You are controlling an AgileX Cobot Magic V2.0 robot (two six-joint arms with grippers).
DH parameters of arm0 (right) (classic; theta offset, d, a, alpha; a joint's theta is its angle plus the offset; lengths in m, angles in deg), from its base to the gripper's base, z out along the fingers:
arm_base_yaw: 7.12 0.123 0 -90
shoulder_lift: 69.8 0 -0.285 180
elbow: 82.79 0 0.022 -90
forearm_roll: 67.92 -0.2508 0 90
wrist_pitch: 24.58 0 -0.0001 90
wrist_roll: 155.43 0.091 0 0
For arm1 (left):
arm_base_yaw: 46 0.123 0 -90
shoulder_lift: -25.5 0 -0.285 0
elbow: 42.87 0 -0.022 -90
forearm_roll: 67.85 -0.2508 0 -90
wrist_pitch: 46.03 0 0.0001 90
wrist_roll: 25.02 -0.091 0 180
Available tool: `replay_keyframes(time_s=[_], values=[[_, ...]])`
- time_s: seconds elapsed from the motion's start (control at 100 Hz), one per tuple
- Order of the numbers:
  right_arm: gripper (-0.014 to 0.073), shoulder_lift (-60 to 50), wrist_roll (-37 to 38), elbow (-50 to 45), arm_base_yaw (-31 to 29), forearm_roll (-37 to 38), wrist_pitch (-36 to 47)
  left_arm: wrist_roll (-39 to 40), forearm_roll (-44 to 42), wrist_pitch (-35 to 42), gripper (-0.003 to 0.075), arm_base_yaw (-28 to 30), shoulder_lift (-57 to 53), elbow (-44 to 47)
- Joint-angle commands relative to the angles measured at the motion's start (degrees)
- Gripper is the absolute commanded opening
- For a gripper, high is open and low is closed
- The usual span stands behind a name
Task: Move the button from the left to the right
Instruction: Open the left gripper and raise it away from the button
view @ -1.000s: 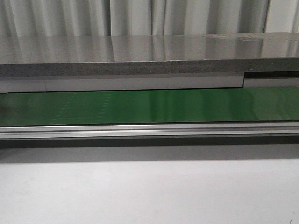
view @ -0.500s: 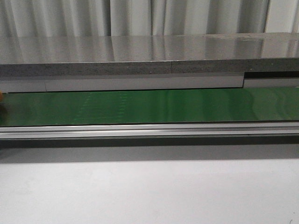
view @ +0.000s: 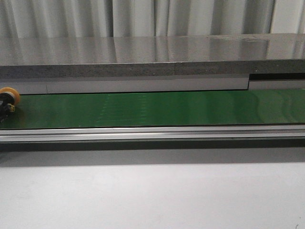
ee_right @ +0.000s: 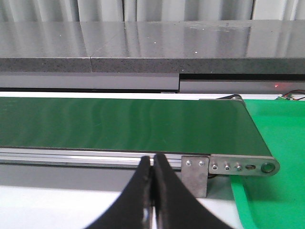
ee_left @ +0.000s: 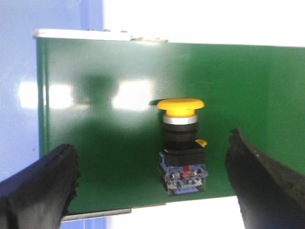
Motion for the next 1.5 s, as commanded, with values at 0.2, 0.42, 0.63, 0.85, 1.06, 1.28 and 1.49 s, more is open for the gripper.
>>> replay_keyframes(time_s=[0.2, 0.42, 0.63, 0.85, 1.06, 1.28, 1.49], values=[[-0.0068, -1.1, -0.1, 0.8, -0.1, -0.2, 4.9, -3.2, 2.7, 11.6, 0.0599, -2.5, -16.9, 7.3], [-0.0068, -1.1, -0.1, 0.8, -0.1, -0.2, 4.9, -4.7, 2.6, 22.9, 0.0599, -6.7, -32.1, 20.4], [-0.0068, -1.1, -0.1, 0.8, -0.1, -0.2, 4.9, -4.7, 0.1, 35.1, 0.0599, -9.3, -48.2, 35.8], [-0.0068, -1.1, -0.1, 0.8, -0.1, -0.2, 4.9, -4.7, -0.7, 47.7, 0.0599, -9.4, -65.8, 53.3], [-0.0068, -1.1, -0.1, 0.8, -0.1, -0.2, 4.9, -4.7, -0.7, 55.8, 0.0599, -9.4, -80.2, 65.2], [-0.0068, -1.1, -0.1, 0.8, -0.1, -0.2, 4.9, -4.7, -0.7, 60.6, 0.0599, -9.4, -85.6, 70.5], [-0.0068, -1.1, -0.1, 0.8, -0.1, -0.2, 4.9, -4.7, -0.7, 60.3, 0.0599, -9.4, -85.6, 71.2]])
